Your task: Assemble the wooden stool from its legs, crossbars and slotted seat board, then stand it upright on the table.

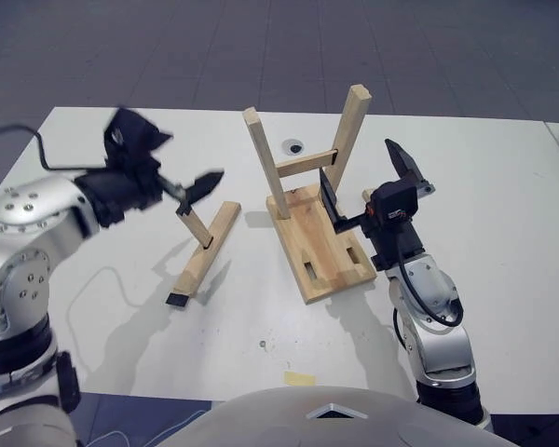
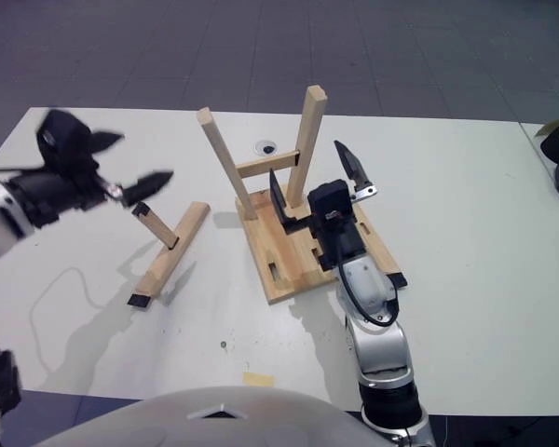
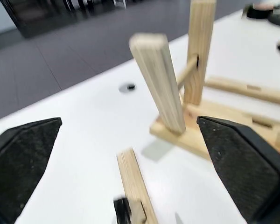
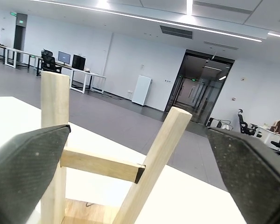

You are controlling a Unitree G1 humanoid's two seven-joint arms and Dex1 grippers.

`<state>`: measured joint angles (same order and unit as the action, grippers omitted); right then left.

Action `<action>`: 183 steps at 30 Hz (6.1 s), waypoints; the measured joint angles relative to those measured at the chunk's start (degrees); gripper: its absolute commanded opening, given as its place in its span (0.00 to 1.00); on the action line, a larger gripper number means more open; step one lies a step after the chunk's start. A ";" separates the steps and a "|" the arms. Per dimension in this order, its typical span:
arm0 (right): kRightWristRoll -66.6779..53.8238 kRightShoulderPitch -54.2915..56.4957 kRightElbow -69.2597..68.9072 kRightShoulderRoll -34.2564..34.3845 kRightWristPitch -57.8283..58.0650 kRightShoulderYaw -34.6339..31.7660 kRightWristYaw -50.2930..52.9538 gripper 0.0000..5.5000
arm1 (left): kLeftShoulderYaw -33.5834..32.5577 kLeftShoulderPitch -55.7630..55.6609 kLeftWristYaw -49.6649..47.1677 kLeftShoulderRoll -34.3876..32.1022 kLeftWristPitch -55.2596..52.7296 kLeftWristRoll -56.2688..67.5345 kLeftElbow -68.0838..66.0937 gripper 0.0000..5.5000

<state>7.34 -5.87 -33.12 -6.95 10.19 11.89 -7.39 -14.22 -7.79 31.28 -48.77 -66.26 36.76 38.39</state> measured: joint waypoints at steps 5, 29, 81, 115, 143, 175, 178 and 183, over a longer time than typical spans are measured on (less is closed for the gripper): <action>0.55 -0.83 -0.04 1.03 -0.87 0.10 1.42 0.98 | 9.16 6.94 3.37 -2.37 9.17 -8.55 -11.51 0.98; 0.88 -0.84 0.13 2.65 -0.99 0.61 1.90 0.98 | 27.77 7.45 13.93 -1.23 35.00 -26.48 -29.70 0.45; -80.52 28.71 9.60 -4.19 30.81 -29.80 -0.88 0.98 | 20.90 -14.70 -2.96 23.14 52.38 -22.90 -9.68 0.38; -96.24 32.31 15.84 -7.04 28.83 -28.08 3.77 0.28 | 26.00 -13.08 -0.52 27.27 52.05 -26.11 -9.84 0.38; -91.19 14.74 12.68 -13.64 25.45 -37.83 10.97 0.18 | -0.13 -17.71 -7.67 23.41 37.85 -5.36 -4.20 0.88; -42.78 -8.86 10.40 -16.07 -0.93 -19.69 -17.39 0.19 | 6.46 -13.16 -17.29 25.69 38.56 -14.87 -6.01 0.98; -42.40 -9.23 11.31 -16.11 -2.69 -19.14 -17.43 0.19 | 6.67 -13.16 -17.30 25.73 38.40 -14.66 -5.99 0.98; -42.26 -8.19 12.35 -15.96 -2.93 -17.99 -17.04 0.19 | 7.81 -13.16 -17.30 25.84 38.27 -14.68 -6.00 0.98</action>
<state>-34.92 -14.06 -20.77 -22.91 7.26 -6.10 -24.42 -6.41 -20.94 13.98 -22.93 -27.99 22.08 32.40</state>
